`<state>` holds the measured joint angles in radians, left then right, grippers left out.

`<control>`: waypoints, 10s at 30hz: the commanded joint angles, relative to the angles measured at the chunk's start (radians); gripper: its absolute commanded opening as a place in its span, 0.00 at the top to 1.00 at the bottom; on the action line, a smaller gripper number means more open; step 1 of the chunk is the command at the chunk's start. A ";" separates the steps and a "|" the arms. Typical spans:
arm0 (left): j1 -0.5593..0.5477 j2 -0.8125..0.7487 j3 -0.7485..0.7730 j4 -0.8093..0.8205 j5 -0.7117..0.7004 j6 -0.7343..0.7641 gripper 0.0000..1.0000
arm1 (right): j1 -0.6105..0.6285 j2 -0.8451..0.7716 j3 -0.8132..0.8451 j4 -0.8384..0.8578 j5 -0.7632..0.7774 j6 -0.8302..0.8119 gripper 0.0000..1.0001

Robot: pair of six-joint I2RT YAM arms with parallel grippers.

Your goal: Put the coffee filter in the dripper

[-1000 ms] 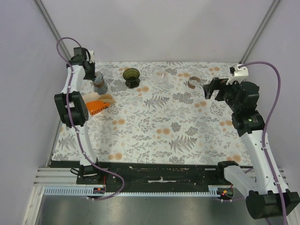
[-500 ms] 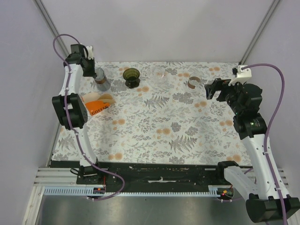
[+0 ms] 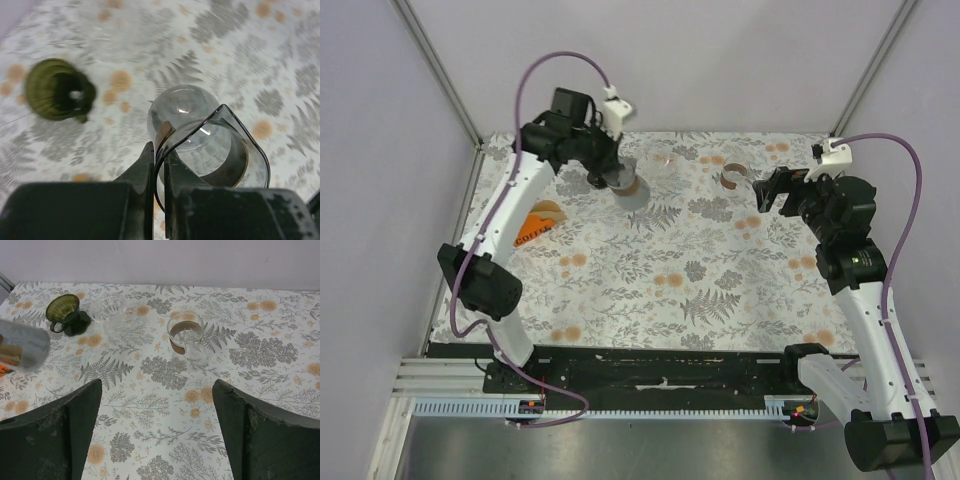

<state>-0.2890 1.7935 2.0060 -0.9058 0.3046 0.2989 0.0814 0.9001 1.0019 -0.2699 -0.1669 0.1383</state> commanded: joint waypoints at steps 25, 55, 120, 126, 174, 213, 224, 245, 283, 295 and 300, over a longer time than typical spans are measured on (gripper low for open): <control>-0.179 0.037 -0.487 0.211 0.108 0.318 0.71 | 0.006 -0.021 0.006 0.028 -0.019 -0.005 0.02; 0.157 0.609 0.332 0.234 -0.199 -0.345 0.14 | 0.006 0.013 0.009 0.023 0.012 -0.026 0.02; 0.008 0.050 -0.075 -0.228 0.347 0.035 0.39 | 0.009 -0.049 0.015 -0.003 0.001 -0.023 0.02; 0.100 0.004 0.065 -0.245 0.321 0.049 0.11 | 0.009 -0.053 0.020 -0.009 -0.003 -0.022 0.02; 0.243 0.198 -0.314 0.015 -0.389 0.250 0.98 | 0.031 -0.024 -0.029 0.023 -0.016 -0.075 0.02; -0.045 -0.302 0.008 -0.249 0.261 0.135 0.98 | 0.649 0.275 0.276 0.299 -0.614 -0.593 0.07; -0.099 -0.299 -0.018 -0.286 0.277 0.166 0.98 | 0.679 0.440 0.449 0.074 -0.513 -0.905 0.19; -0.107 -0.249 -0.102 -0.159 0.245 0.158 0.98 | 0.679 0.643 0.681 -0.336 -0.441 -1.056 0.88; -0.107 -0.261 -0.400 0.012 0.191 0.135 0.98 | 0.554 0.809 0.816 -0.282 -0.589 -0.684 0.80; -0.105 -0.267 -0.375 0.007 0.171 0.115 0.98 | 0.557 0.824 0.693 -0.275 -0.617 -0.783 0.82; -0.105 -0.266 -0.363 0.008 0.168 0.109 0.93 | 0.570 0.826 0.673 -0.278 -0.583 -0.819 0.82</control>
<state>-0.3904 1.5623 1.6089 -0.9245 0.4637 0.4332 0.6365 1.7317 1.6875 -0.5743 -0.7647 -0.6399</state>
